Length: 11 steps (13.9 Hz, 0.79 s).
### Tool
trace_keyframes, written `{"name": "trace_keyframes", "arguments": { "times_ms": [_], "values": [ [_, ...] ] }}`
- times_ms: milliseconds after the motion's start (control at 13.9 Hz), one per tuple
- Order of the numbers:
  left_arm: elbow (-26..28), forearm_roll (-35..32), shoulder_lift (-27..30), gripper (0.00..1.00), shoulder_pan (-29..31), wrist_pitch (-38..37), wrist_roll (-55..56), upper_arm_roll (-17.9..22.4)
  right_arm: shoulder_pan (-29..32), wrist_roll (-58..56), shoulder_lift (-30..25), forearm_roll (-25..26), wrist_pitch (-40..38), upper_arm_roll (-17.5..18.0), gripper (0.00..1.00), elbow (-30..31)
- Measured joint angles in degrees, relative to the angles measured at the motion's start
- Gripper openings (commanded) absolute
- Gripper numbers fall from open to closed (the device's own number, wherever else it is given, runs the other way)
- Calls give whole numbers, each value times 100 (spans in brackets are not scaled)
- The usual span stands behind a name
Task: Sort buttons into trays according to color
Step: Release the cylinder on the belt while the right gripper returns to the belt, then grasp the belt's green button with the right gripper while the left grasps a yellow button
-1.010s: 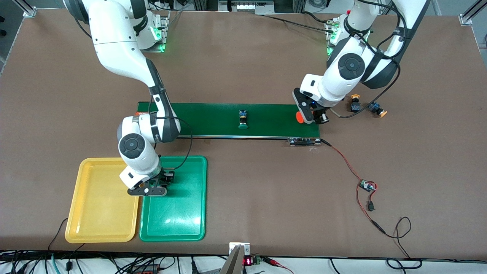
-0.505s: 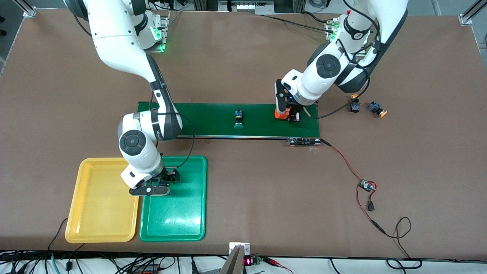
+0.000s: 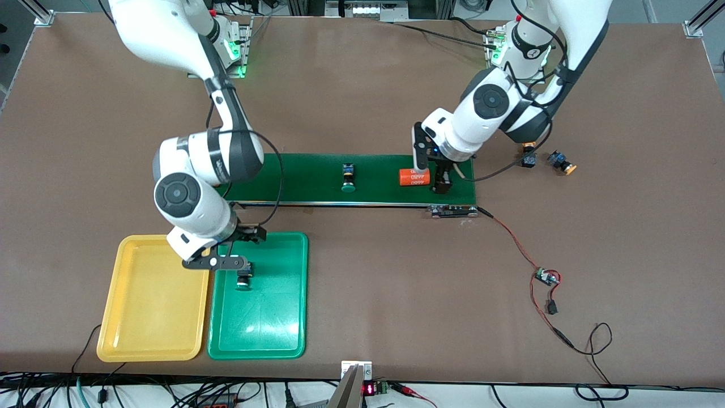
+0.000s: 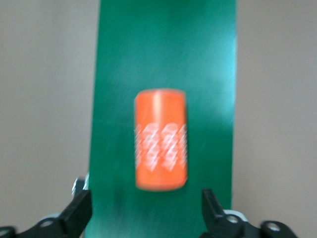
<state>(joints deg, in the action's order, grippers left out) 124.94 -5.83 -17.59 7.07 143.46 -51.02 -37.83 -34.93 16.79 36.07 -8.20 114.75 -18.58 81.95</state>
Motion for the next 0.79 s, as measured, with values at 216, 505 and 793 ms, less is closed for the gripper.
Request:
{"name": "trace_keyframes", "arguments": {
  "times_ms": [216,505,793],
  "values": [
    [-137,7,472,100,129,-737,208,369,-469,685,-342,0,-24,18,100,556],
    [-191,11,1227,100,200,-1670,1782,932,-989,1044,-751,0,-33,30,100,1121],
    [-182,41,1463,100,211,-2082,2854,1960,-1483,1781,-1031,-2,-155,49,100,1334]
  ]
}}
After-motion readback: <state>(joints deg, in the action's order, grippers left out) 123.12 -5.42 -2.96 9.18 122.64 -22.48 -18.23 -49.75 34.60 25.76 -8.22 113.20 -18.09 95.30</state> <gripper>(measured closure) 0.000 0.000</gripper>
